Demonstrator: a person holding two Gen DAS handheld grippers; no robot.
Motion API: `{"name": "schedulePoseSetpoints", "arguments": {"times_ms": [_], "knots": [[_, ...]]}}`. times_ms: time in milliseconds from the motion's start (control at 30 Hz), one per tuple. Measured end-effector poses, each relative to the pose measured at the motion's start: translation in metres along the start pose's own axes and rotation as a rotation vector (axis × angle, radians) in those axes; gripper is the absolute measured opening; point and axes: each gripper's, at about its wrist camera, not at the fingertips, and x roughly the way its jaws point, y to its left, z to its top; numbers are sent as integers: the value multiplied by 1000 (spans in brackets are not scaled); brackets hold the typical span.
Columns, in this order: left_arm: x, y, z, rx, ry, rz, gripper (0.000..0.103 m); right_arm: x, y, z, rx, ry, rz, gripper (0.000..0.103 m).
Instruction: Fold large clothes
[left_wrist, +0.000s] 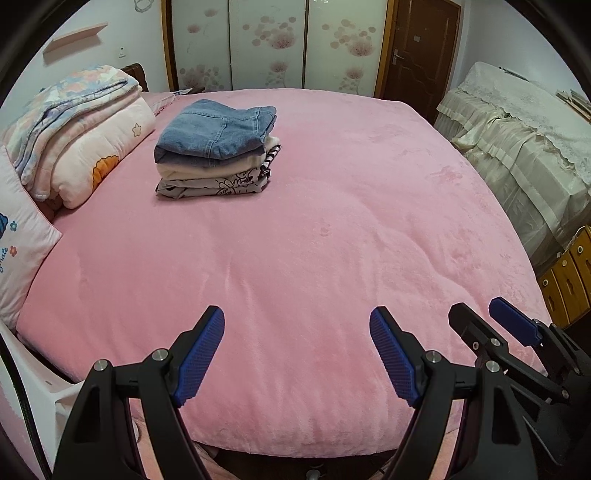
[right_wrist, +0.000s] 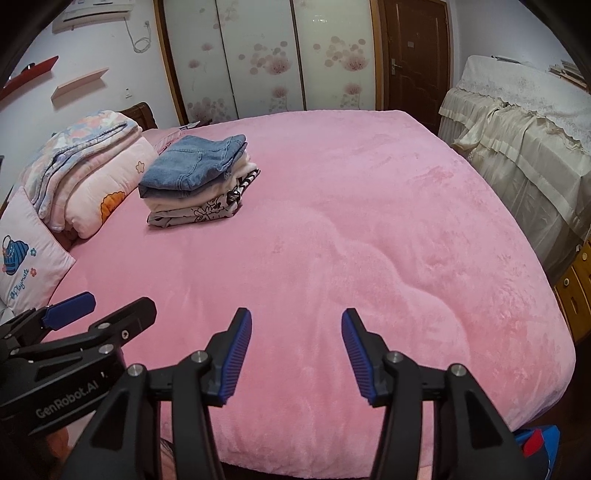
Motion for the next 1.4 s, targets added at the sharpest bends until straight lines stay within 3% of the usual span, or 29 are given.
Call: {"name": "schedulePoseSetpoints", "arguments": {"times_ms": [1400], "knots": [[16, -10, -3, 5, 56, -2, 80, 15, -4, -6, 36, 41, -20, 51]]}}
